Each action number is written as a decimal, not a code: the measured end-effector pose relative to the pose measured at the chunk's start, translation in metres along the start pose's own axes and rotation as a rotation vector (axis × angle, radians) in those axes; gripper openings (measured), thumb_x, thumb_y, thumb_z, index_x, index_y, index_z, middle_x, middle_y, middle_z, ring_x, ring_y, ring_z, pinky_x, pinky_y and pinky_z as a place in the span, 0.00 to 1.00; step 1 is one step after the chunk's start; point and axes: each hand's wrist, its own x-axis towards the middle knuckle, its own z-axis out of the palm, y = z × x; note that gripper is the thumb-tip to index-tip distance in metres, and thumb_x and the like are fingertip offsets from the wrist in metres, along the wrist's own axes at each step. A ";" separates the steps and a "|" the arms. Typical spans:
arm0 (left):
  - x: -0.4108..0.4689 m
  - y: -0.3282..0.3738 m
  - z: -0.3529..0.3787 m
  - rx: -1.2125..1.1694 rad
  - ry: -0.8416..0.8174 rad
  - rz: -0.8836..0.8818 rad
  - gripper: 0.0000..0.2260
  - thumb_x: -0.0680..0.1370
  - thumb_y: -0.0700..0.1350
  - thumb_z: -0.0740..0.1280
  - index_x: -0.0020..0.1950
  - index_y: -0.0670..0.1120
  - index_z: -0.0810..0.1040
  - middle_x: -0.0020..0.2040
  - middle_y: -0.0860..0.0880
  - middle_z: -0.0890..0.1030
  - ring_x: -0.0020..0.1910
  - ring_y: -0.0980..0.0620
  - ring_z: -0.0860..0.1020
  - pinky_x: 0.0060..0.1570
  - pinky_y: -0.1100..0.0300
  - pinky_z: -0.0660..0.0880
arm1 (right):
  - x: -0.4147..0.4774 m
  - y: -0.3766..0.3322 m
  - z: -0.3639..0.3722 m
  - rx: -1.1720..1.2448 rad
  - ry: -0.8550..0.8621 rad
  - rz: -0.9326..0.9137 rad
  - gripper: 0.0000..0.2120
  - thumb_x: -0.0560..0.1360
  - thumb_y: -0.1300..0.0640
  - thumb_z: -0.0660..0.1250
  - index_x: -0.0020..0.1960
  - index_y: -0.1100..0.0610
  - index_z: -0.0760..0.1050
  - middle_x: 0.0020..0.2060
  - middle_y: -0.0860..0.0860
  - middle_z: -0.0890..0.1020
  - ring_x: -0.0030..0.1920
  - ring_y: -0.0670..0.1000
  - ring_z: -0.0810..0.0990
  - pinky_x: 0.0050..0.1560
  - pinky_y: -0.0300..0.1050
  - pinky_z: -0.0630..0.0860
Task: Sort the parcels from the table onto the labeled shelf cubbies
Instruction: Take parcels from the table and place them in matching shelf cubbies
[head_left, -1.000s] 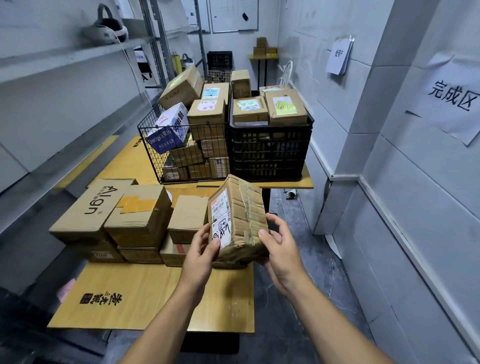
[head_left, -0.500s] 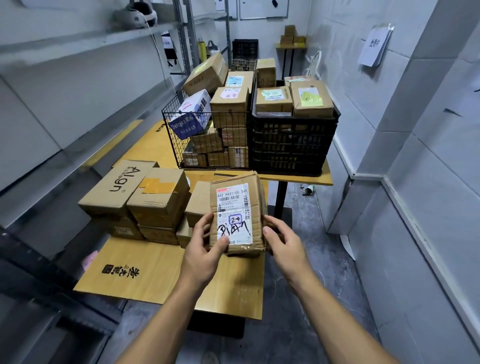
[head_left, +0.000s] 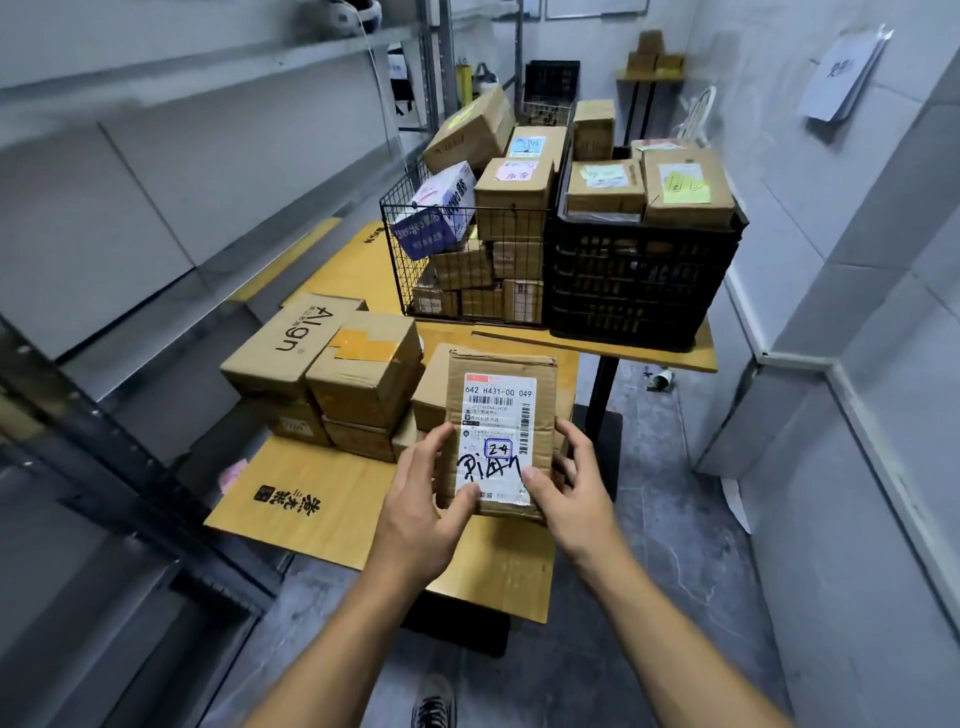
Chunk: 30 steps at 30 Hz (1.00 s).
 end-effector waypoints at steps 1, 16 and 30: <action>-0.002 -0.001 -0.002 0.015 0.000 -0.002 0.29 0.75 0.46 0.72 0.72 0.59 0.64 0.60 0.58 0.71 0.59 0.71 0.69 0.50 0.79 0.67 | -0.001 -0.001 0.002 -0.003 -0.004 0.000 0.31 0.77 0.56 0.72 0.61 0.22 0.64 0.65 0.46 0.80 0.63 0.43 0.79 0.66 0.58 0.75; -0.017 -0.017 -0.085 0.214 0.070 0.000 0.26 0.77 0.52 0.67 0.74 0.56 0.63 0.67 0.57 0.69 0.64 0.68 0.65 0.60 0.74 0.61 | 0.008 -0.018 0.078 0.101 -0.141 0.041 0.31 0.77 0.60 0.72 0.57 0.23 0.67 0.58 0.50 0.83 0.61 0.53 0.81 0.59 0.60 0.80; -0.067 -0.047 -0.303 0.848 0.190 -0.302 0.23 0.78 0.55 0.63 0.73 0.53 0.67 0.67 0.51 0.72 0.66 0.49 0.68 0.64 0.51 0.68 | 0.009 -0.091 0.260 0.111 -0.460 -0.118 0.29 0.77 0.59 0.71 0.55 0.22 0.67 0.59 0.49 0.81 0.63 0.55 0.79 0.63 0.63 0.77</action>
